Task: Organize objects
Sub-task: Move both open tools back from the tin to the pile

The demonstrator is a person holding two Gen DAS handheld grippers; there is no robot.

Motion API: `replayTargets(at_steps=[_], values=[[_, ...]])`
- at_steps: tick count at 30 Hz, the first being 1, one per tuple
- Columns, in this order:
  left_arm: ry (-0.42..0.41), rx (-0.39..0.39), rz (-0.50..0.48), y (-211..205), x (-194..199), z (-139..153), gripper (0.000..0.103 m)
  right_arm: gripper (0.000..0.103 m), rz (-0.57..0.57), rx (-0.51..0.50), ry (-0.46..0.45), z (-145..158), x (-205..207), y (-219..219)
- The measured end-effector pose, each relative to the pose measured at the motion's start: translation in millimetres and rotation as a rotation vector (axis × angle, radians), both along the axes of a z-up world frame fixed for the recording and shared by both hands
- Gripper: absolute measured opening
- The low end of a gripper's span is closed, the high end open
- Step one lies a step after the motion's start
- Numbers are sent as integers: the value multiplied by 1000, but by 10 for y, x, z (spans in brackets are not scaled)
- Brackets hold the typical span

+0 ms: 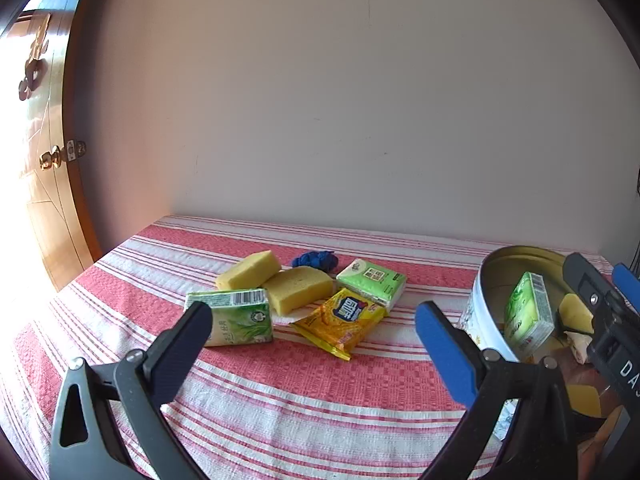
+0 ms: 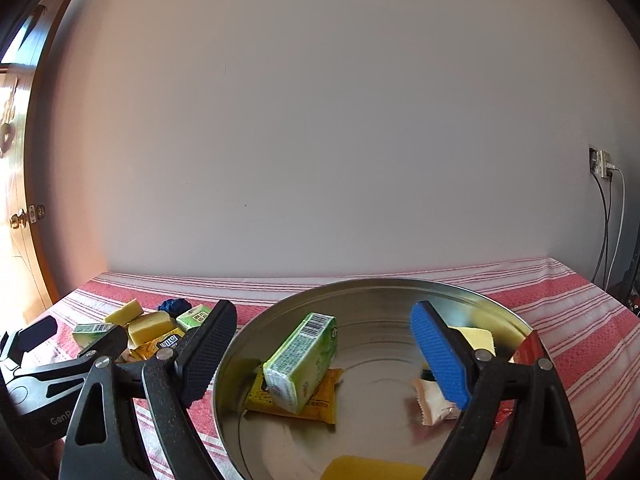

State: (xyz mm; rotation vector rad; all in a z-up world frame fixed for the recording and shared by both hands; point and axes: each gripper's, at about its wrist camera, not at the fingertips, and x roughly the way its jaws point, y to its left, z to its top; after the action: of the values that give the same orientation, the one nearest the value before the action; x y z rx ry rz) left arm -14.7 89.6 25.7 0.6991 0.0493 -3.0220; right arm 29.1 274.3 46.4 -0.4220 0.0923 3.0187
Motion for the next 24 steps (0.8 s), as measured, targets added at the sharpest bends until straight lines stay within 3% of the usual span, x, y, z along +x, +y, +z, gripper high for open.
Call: replayTargets(at_steps=[12,24], values=[[-17,-20,109,-676,-138,-65,102,91,50,58,-60,-75,-330,-628],[-51,-18,124,-1035,-252,-153,102,91,95,110,-87,-103,-461,-994]])
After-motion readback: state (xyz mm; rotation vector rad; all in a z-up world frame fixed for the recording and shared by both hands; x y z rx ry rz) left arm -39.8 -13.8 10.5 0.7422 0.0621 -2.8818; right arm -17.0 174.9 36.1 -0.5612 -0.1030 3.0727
